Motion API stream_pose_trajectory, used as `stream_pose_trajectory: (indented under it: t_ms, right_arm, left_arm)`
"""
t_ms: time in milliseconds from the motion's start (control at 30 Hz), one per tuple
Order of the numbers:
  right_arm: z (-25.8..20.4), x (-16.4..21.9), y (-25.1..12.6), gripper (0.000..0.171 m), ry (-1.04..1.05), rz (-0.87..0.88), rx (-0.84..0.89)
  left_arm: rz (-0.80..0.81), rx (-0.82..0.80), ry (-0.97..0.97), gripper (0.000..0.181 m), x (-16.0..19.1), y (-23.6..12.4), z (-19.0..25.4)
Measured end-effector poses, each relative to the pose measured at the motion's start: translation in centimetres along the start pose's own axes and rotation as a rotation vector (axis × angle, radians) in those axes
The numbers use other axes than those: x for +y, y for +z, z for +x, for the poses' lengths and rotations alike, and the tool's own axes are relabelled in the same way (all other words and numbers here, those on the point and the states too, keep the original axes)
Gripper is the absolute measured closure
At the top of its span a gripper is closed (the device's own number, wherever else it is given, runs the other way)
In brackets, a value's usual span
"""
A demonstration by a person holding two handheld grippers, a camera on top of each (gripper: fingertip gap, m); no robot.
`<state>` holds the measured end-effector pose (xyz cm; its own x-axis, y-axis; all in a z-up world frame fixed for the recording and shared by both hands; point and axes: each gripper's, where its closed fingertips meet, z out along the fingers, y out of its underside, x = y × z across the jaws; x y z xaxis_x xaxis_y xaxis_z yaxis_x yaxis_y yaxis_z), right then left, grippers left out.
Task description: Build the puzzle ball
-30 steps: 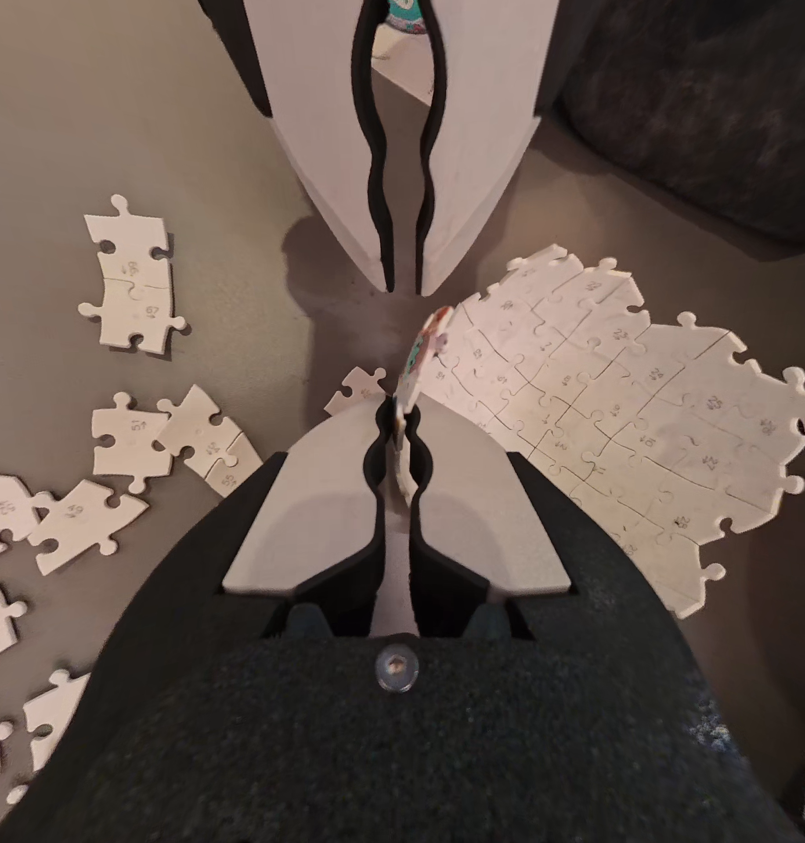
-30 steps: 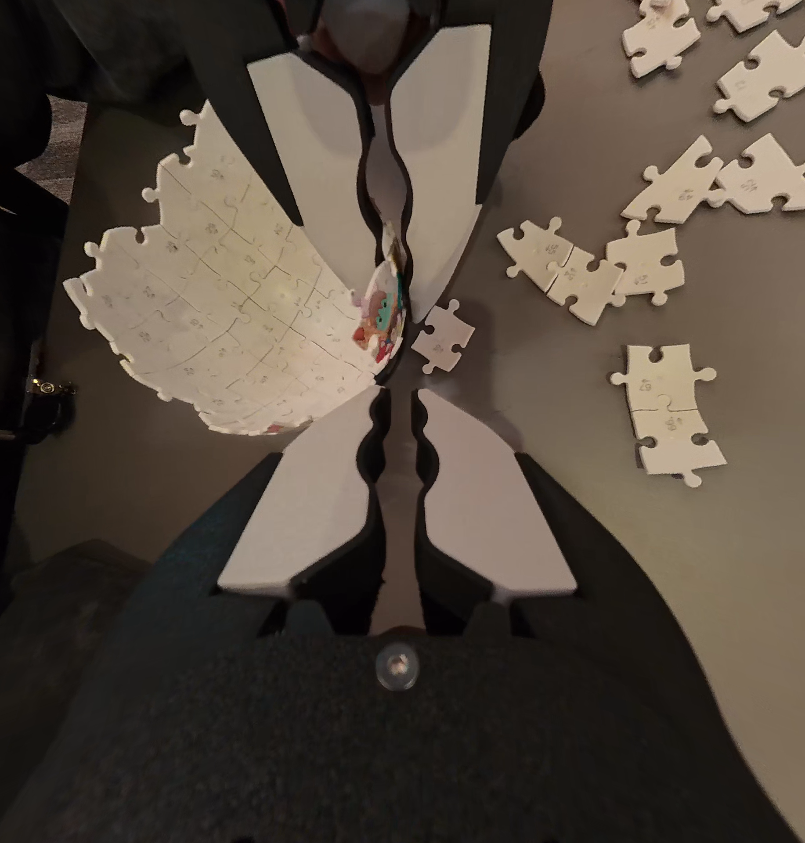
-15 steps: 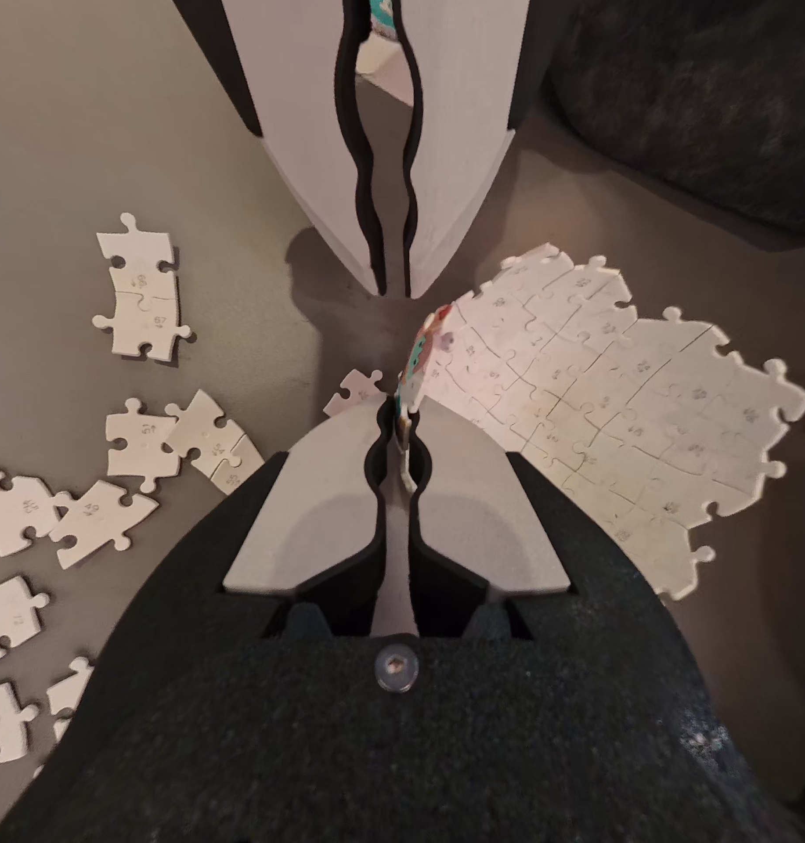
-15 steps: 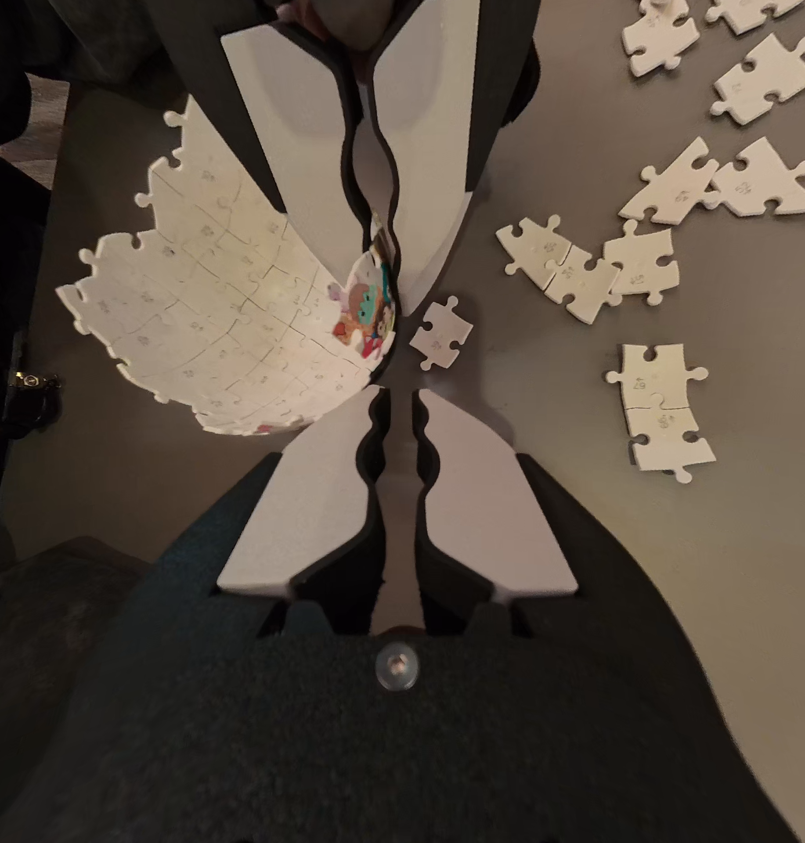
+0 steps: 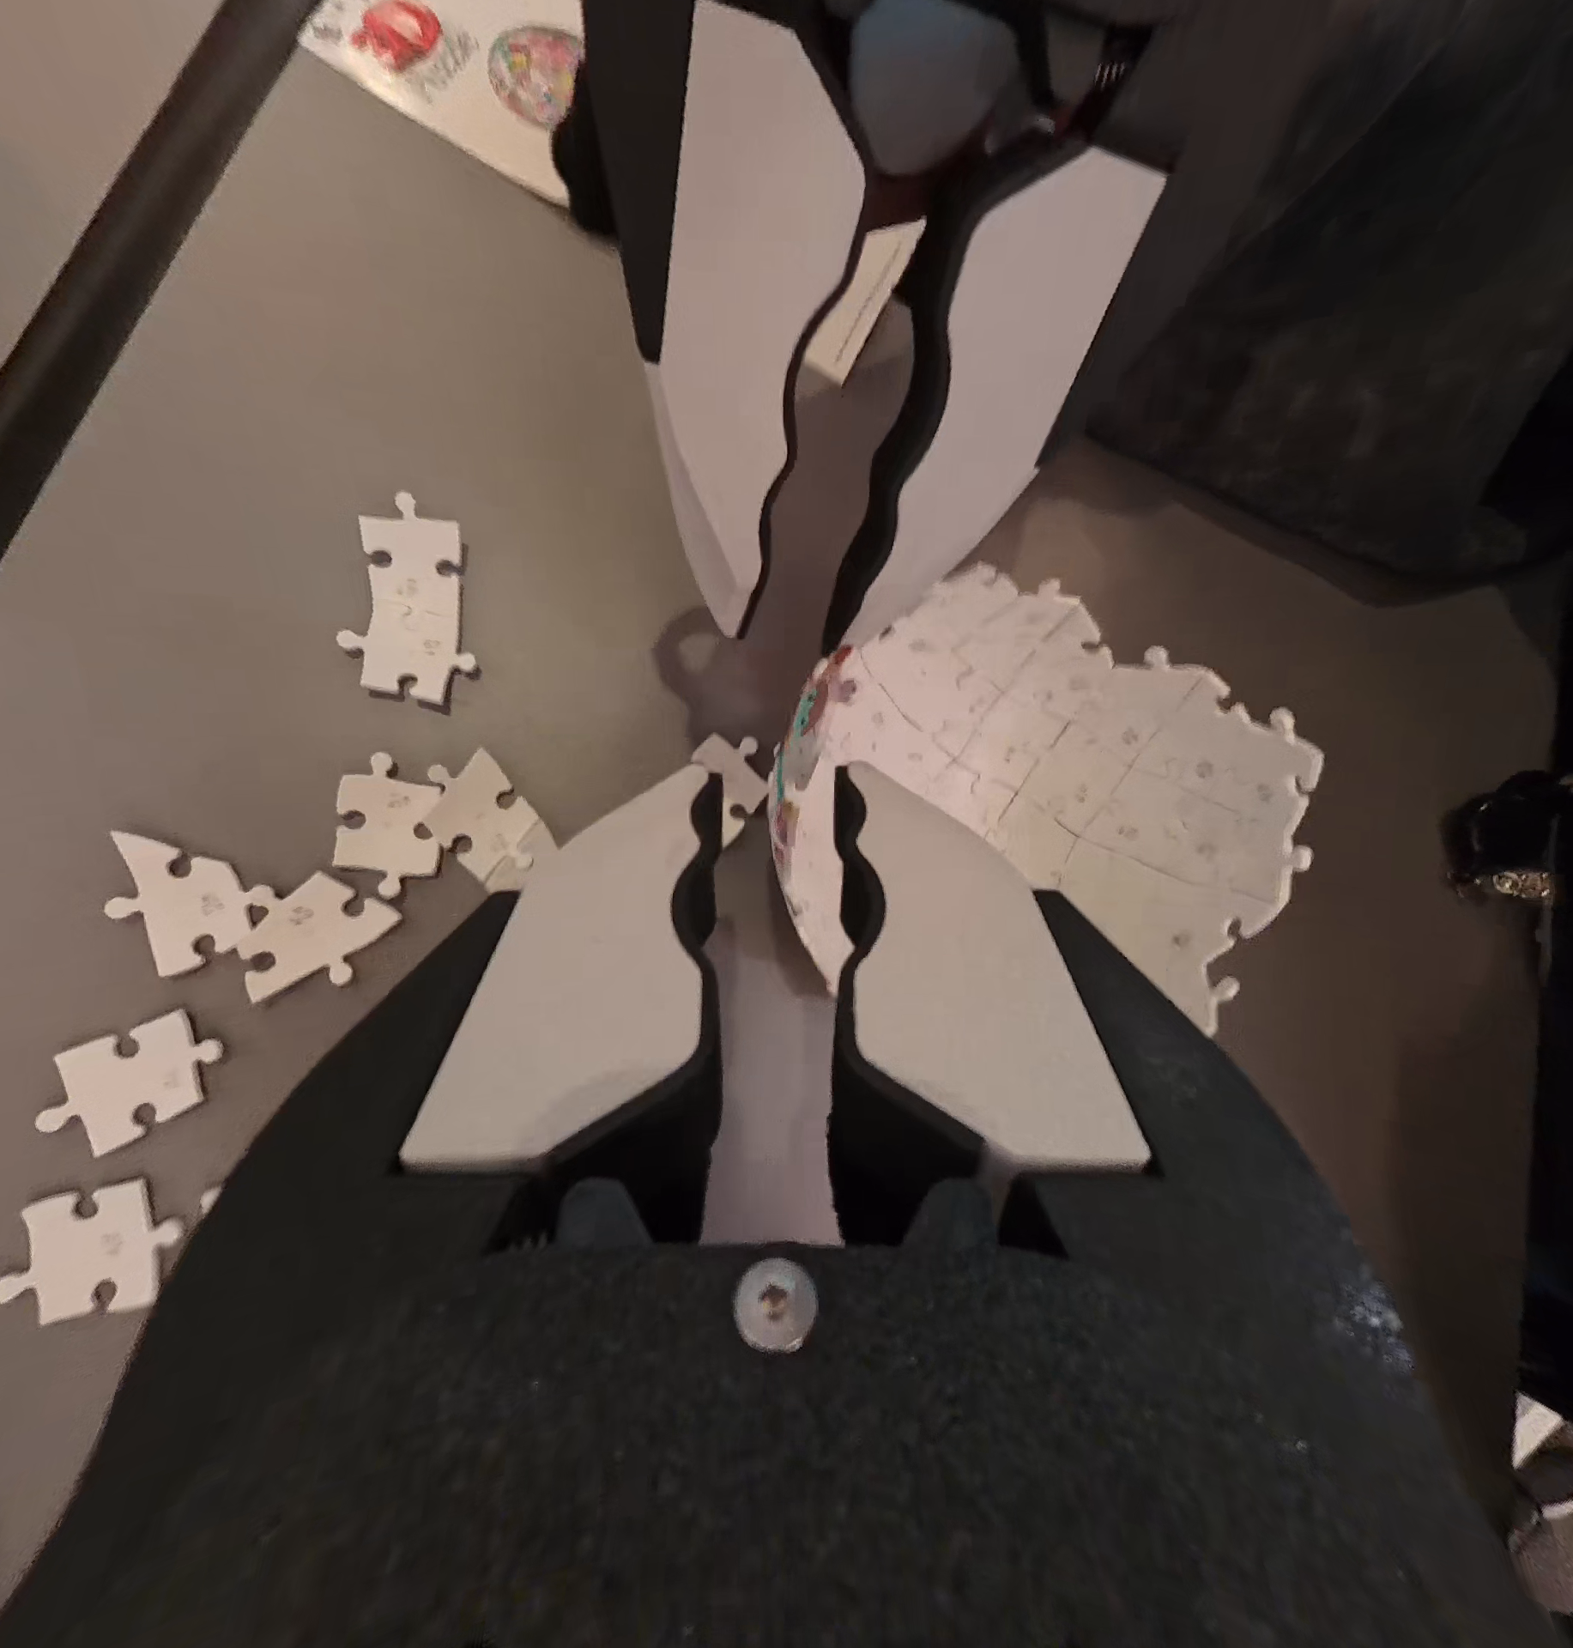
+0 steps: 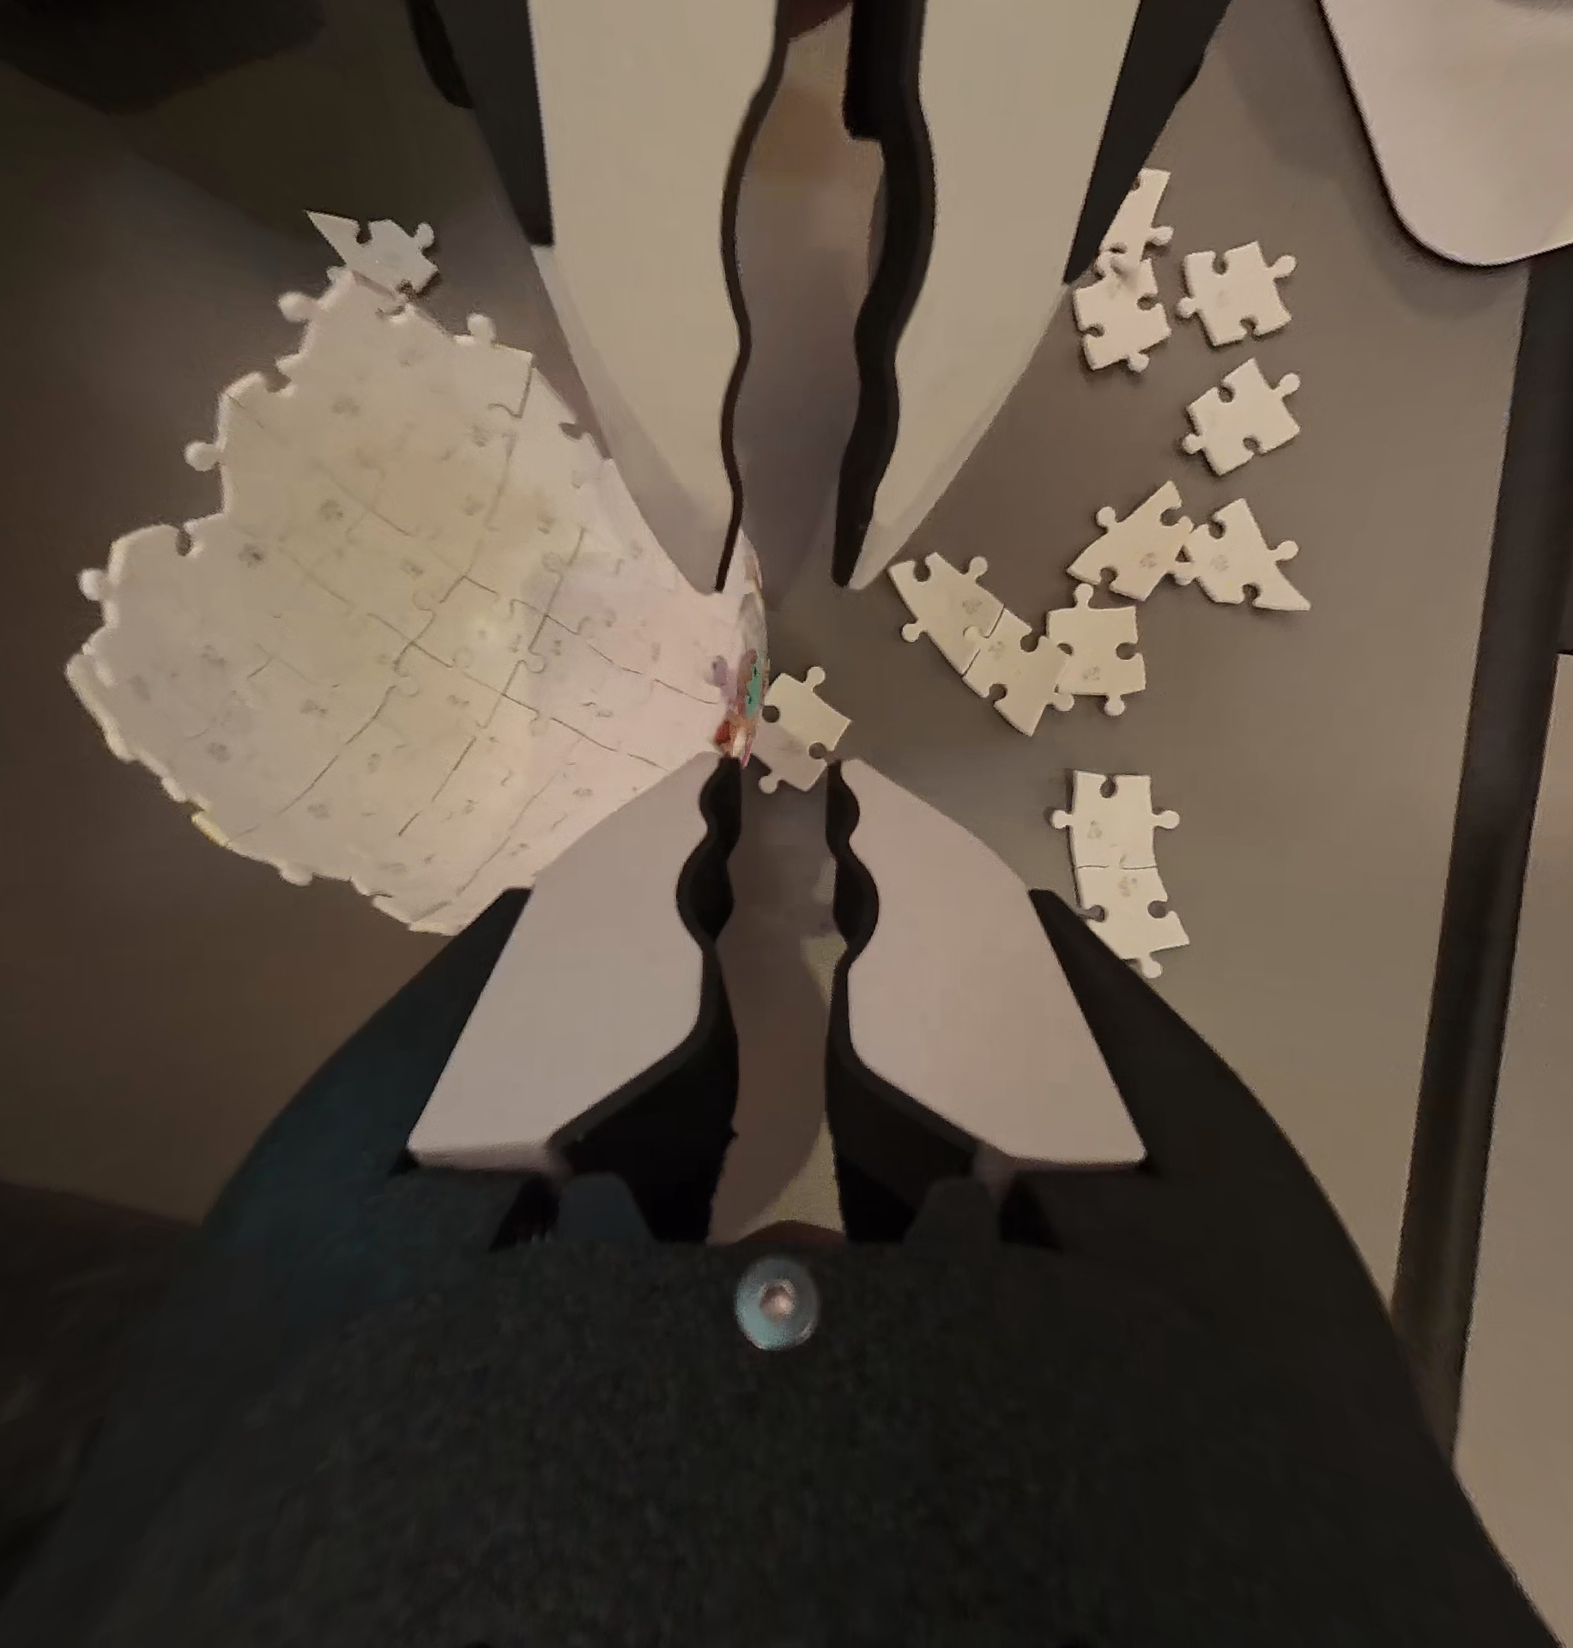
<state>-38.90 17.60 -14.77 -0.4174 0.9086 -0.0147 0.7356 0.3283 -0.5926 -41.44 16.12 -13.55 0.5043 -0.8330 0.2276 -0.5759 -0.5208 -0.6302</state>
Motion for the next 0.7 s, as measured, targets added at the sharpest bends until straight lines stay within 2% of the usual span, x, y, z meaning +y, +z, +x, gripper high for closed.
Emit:
stream_pose_trajectory:
  t_ms: [200,700]
  right_arm:
    - [-0.1,0.0,0.2,0.153,-0.014,-0.015,0.030]
    - [0.8,0.0,2.3,0.152,0.018,-0.001,0.031]
  left_arm:
    - [-0.108,-0.019,0.006,0.158,1.8,0.5,0.1]
    - [-0.088,-0.059,-0.005,0.157,1.7,-0.2,-0.9]
